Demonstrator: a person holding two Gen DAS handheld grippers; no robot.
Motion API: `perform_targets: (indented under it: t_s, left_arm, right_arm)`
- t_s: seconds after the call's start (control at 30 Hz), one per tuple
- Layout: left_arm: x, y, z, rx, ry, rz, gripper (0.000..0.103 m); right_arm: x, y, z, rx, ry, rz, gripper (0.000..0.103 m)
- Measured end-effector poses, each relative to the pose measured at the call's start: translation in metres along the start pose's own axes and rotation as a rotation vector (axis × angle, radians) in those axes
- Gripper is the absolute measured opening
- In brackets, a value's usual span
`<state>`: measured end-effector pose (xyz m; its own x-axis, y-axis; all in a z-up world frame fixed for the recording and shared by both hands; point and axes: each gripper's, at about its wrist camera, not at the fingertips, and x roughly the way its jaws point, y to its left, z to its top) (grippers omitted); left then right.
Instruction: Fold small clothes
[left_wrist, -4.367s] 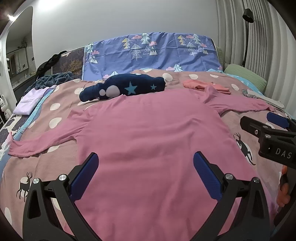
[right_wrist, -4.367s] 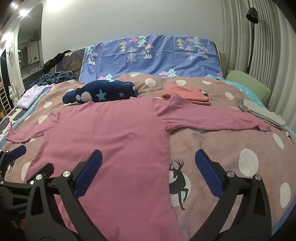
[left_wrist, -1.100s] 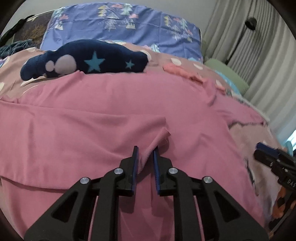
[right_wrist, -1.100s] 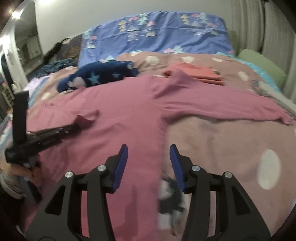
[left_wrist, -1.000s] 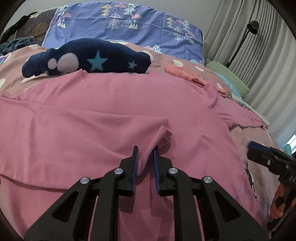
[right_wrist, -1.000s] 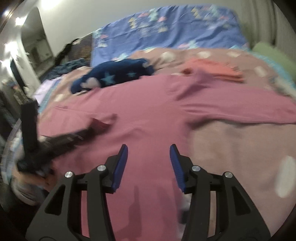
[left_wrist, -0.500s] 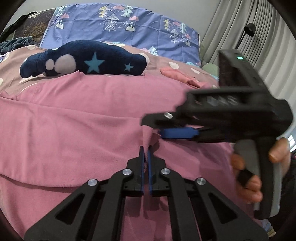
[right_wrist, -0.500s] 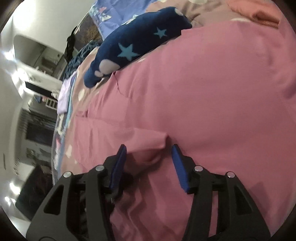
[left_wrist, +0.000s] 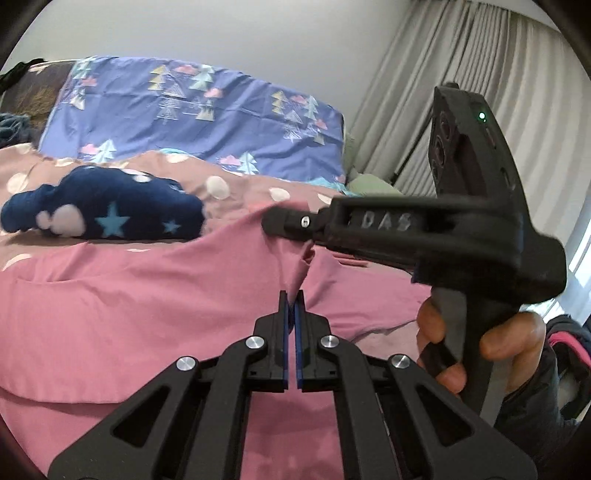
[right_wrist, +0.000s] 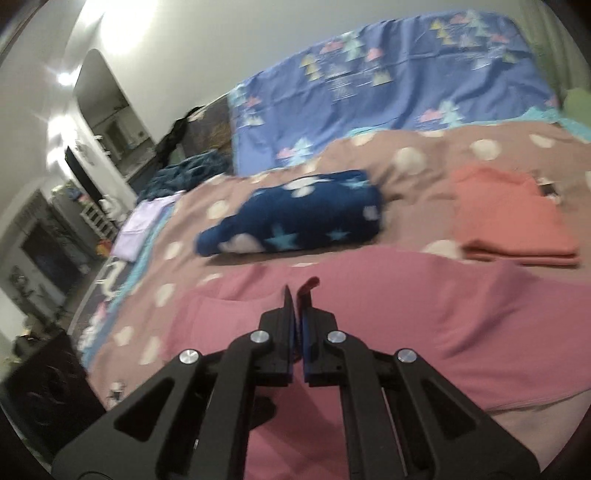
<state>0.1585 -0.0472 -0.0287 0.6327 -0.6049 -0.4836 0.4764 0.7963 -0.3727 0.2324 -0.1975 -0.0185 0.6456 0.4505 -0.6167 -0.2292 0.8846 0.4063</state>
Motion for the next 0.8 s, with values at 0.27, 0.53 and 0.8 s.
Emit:
perform_targets:
  t_s: [0.27, 0.53, 0.8]
  left_arm:
    - [0.070, 0.004, -0.023, -0.064, 0.134, 0.017, 0.002]
    - [0.069, 0.008, -0.028, -0.029, 0.148, 0.102, 0.050]
    - [-0.043, 0.091, -0.044, -0.059, 0.077, 0.381, 0.060]
  right_arm:
    - [0.043, -0.092, -0.038, 0.236, 0.100, -0.053, 0.003]
    - [0.026, -0.079, -0.031, 0.120, -0.009, -0.202, 0.046]
    - [-0.008, -0.074, -0.069, 0.008, 0.033, -0.131, 0.034]
